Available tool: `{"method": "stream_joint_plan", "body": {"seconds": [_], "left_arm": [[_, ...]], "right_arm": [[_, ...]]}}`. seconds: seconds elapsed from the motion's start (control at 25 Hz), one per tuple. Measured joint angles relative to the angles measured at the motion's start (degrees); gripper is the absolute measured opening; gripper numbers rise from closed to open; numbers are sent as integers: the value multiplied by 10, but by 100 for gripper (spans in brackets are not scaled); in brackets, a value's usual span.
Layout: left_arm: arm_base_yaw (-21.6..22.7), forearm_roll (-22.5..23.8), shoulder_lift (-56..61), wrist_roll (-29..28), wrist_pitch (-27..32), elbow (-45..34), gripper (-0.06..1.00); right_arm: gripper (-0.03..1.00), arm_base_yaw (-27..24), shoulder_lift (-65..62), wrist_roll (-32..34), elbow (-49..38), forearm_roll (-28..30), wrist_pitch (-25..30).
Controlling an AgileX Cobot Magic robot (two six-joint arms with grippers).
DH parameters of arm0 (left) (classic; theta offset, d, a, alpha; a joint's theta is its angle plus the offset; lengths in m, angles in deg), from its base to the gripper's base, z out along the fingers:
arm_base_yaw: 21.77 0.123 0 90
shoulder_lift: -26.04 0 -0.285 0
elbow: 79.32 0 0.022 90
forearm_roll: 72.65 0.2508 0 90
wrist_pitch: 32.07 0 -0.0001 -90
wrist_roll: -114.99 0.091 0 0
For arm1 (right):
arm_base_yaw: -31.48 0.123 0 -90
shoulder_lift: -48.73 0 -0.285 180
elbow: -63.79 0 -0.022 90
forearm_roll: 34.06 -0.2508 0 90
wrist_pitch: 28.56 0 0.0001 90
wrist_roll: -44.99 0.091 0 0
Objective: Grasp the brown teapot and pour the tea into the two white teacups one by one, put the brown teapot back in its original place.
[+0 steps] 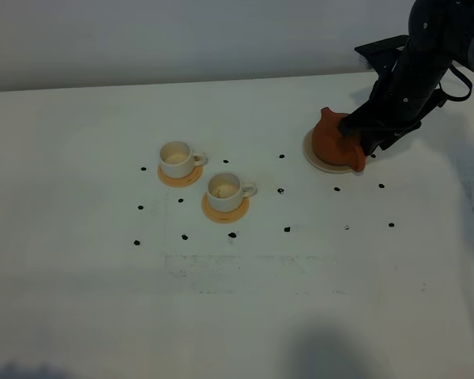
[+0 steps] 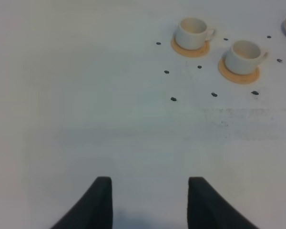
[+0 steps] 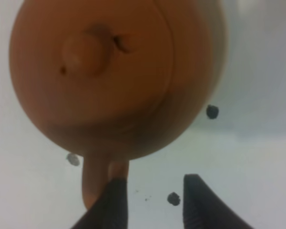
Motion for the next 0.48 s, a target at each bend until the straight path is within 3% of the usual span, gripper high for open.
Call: {"method": "stream_joint_plan", "body": {"seconds": [0.48], "left_arm": [[0, 0, 0, 0, 0, 0, 43]], "right_arm": [[28, 0, 0, -1, 0, 2, 4]]}}
